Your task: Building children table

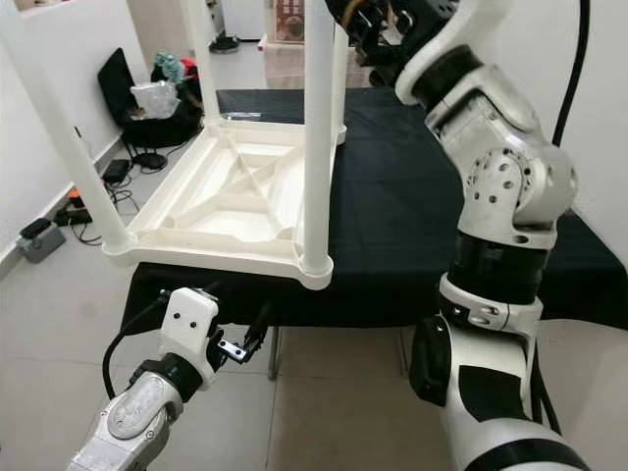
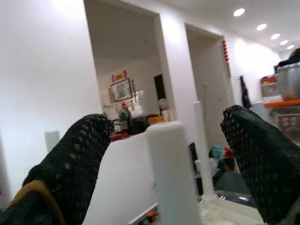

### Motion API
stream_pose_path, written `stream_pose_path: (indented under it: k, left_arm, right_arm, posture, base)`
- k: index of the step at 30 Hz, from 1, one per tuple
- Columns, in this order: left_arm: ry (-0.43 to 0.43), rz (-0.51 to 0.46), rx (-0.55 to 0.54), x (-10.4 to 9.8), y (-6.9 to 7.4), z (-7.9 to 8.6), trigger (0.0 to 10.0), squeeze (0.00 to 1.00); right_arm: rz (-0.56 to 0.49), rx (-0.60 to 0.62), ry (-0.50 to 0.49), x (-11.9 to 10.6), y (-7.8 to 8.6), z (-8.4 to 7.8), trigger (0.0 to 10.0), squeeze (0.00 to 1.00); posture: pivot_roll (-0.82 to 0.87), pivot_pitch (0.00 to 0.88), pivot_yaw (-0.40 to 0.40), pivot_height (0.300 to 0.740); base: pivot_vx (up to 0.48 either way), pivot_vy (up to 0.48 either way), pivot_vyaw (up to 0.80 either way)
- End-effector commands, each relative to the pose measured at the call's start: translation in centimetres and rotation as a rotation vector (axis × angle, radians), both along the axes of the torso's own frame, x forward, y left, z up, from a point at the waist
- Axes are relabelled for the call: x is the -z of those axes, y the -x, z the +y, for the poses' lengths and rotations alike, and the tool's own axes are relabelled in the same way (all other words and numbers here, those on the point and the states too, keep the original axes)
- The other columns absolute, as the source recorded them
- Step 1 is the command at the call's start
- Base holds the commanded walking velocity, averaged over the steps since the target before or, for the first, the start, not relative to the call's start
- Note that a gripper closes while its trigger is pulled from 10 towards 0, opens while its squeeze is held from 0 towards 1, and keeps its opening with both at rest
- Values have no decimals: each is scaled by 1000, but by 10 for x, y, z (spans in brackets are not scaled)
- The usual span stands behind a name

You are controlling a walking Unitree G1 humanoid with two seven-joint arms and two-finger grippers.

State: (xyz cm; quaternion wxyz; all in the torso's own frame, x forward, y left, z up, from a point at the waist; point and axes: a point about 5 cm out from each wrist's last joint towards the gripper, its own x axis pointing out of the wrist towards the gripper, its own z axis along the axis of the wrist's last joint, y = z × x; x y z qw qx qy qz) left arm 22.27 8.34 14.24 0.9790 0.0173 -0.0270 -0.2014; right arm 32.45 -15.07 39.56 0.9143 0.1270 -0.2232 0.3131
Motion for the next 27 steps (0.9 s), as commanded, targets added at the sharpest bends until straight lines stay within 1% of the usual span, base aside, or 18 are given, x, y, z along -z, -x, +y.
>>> stream_pose_path:
  k: [1,3,4,9,10,14,15,16,17,19,20,21,22,23,24,25,26,27]
  left_arm:
    - [-9,11,-5,1,0,1,10000,0]
    - [-8,11,-6,1,0,0,10000,0]
    - [-8,11,-6,1,0,0,10000,0]
    - [-6,11,-12,0,0,0,10000,0]
    - [-6,11,-12,0,0,0,10000,0]
    - [-4,10,-14,0,1,0,10000,0]
    - [-2,8,-14,-1,1,0,10000,0]
    - [-2,8,-14,-1,1,0,10000,0]
    - [-2,8,-14,-1,1,-1,10000,0]
    - [2,4,-15,-2,1,-1,10000,0]
    - [4,3,-15,-2,1,-2,10000,0]
    - [4,3,-15,-2,1,-2,10000,0]
    - [5,2,-16,-3,1,-2,10000,0]
    - [5,1,-15,-3,1,-3,10000,0]
    - [5,1,-15,-3,1,-3,10000,0]
    - [6,0,-12,-3,2,-4,10000,0]
    - [6,0,-12,-3,2,-4,10000,0]
    - [7,0,-12,-3,3,-5,10000,0]
  right_arm:
    - [16,-48,4,-1,-1,11,10000,0]
    - [31,-71,9,3,-4,20,10000,0]
    - [31,-71,9,3,-4,20,10000,0]
    - [32,-76,24,4,-12,33,10000,0]
    - [32,-76,24,4,-12,33,10000,0]
    - [72,-6,54,7,-25,42,10000,0]
    - [88,49,78,9,-31,42,10000,0]
    - [88,49,78,9,-31,42,10000,0]
    - [96,88,96,11,-34,41,10000,0]
    - [154,174,116,16,-44,37,10000,0]
    - [181,236,130,18,-49,33,10000,0]
    - [181,236,130,18,-49,33,10000,0]
    - [197,279,140,20,-52,30,10000,0]
    - [213,307,124,20,-55,25,10000,0]
    - [213,307,124,20,-55,25,10000,0]
    - [206,371,114,17,-59,17,10000,0]
    - [206,371,114,17,-59,17,10000,0]
    - [202,380,109,14,-59,13,10000,0]
  posture:
    - [-6,10,-23,740]
    - [-2,14,-29,740]
    - [-2,14,-29,740]
    - [2,19,-37,740]
    - [2,19,-37,740]
    - [2,22,-43,740]
    - [1,23,-45,740]
    - [1,23,-45,740]
    - [1,24,-46,740]
    - [1,25,-48,740]
    - [1,25,-48,740]
    - [1,25,-48,740]
    - [1,25,-48,740]
    - [-1,22,-49,740]
    - [-1,22,-49,740]
    - [1,21,-53,740]
    - [1,21,-53,740]
    - [4,20,-56,740]
  base:
    - [0,0,0]
    - [0,0,0]
    - [0,0,0]
    - [0,0,0]
    - [0,0,0]
    - [0,0,0]
    - [0,0,0]
    - [0,0,0]
    - [0,0,0]
    - [0,0,0]
    - [0,0,0]
    - [0,0,0]
    - [0,0,0]
    - [0,0,0]
    - [0,0,0]
    - [0,0,0]
    - [0,0,0]
    - [0,0,0]
